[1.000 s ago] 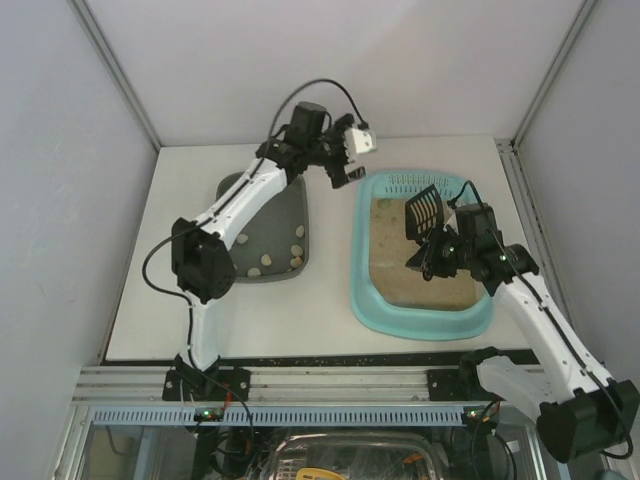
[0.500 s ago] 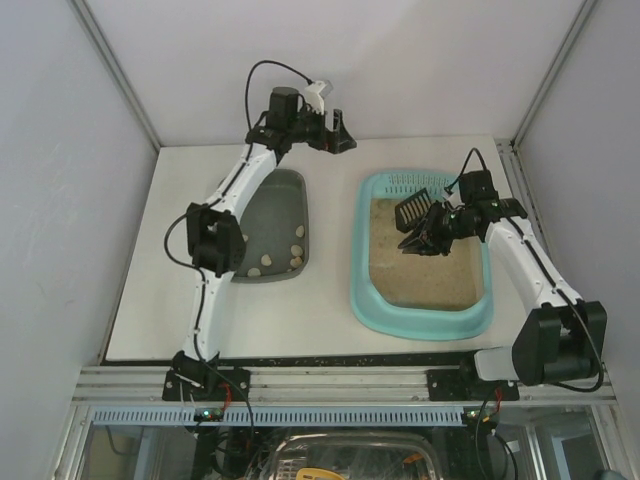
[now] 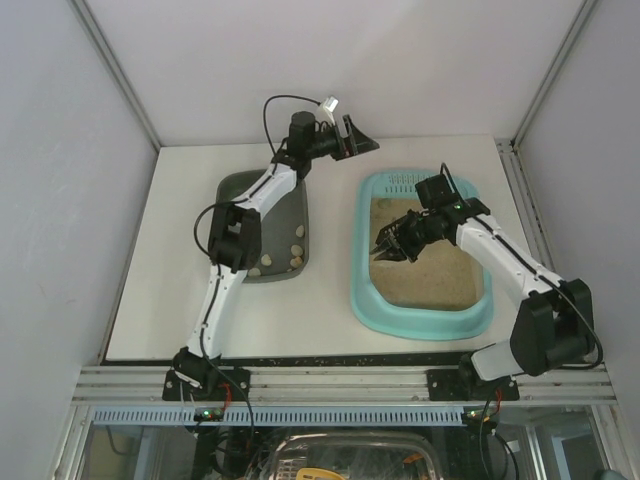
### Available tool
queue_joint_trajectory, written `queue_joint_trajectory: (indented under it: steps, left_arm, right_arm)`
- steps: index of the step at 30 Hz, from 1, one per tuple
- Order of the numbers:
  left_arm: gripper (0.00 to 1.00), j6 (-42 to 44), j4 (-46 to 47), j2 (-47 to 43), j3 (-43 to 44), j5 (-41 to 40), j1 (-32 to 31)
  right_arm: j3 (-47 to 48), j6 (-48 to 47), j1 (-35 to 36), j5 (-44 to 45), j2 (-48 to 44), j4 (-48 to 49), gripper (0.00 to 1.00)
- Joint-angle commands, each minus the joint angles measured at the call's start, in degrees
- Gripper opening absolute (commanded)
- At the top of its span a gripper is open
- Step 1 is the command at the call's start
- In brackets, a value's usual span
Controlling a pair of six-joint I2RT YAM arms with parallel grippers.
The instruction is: Clean the litter box
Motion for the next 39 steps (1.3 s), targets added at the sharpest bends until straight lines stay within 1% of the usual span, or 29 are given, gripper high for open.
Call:
queue_joint_trajectory:
  steps: [1,4,8,9,10,12,16,18,20,28,32,39]
  left_arm:
    - [1.0,-5.6,11.2,0.0,-1.1,-1.5,-0.3]
    - [1.0,-6.3,12.3,-0.1,-2.1,-2.6,-0.4]
    - [1.0,-7.2,14.4,-1.5,-5.9,-2.1,-1.0]
    - [1.0,-7.2,15.2,-2.1,-7.5,-1.9,-1.1]
    - [1.0,-7.1,15.5,-2.6,-8.4,-1.8,-1.1]
    - [1.0,-7.0,15.7,-2.8,-9.1,-2.0,-1.1]
    - [1.0,-6.4,14.8,-2.2,-7.9,-3.0,-1.1]
    - [1.0,-5.7,11.5,-0.2,-3.6,-1.9,-1.2]
    - [1.0,-3.5,10.4,0.2,-2.4,-1.2,-1.3]
    - [1.0,-5.2,11.6,0.0,-3.7,2.5,-1.6]
    - [1.0,-4.5,11.7,-0.5,-3.8,2.5,-1.6]
    - [1.0,-4.5,11.8,-0.9,-4.5,3.2,-1.6]
  right_arm:
    - [0.4,2.2,0.8,6.9,2.6,3.5,0.0]
    - [-3.1,2.2,-0.1,6.7,3.1,8.0,0.0]
    - [-8.3,1.8,-1.0,6.2,2.1,13.2,0.0]
    - [-9.8,1.6,-1.3,5.1,2.0,15.2,0.0]
    - [-12.3,1.5,-1.7,3.1,2.1,19.3,0.0]
    - [-15.4,1.2,-2.4,-1.0,2.4,25.2,0.0]
    - [-18.3,-1.3,-3.5,-3.1,3.6,30.6,0.0]
    - [-20.3,-0.6,-4.4,-4.6,4.5,33.7,0.0]
    - [-22.0,0.9,-5.0,-6.0,5.6,36.8,0.0]
    - [-22.7,3.8,-4.7,-6.1,11.7,45.7,0.0]
    - [-22.7,6.3,-4.5,-6.0,15.2,51.5,0.0]
    - [-22.7,10.8,-3.5,-4.9,19.4,58.7,0.0]
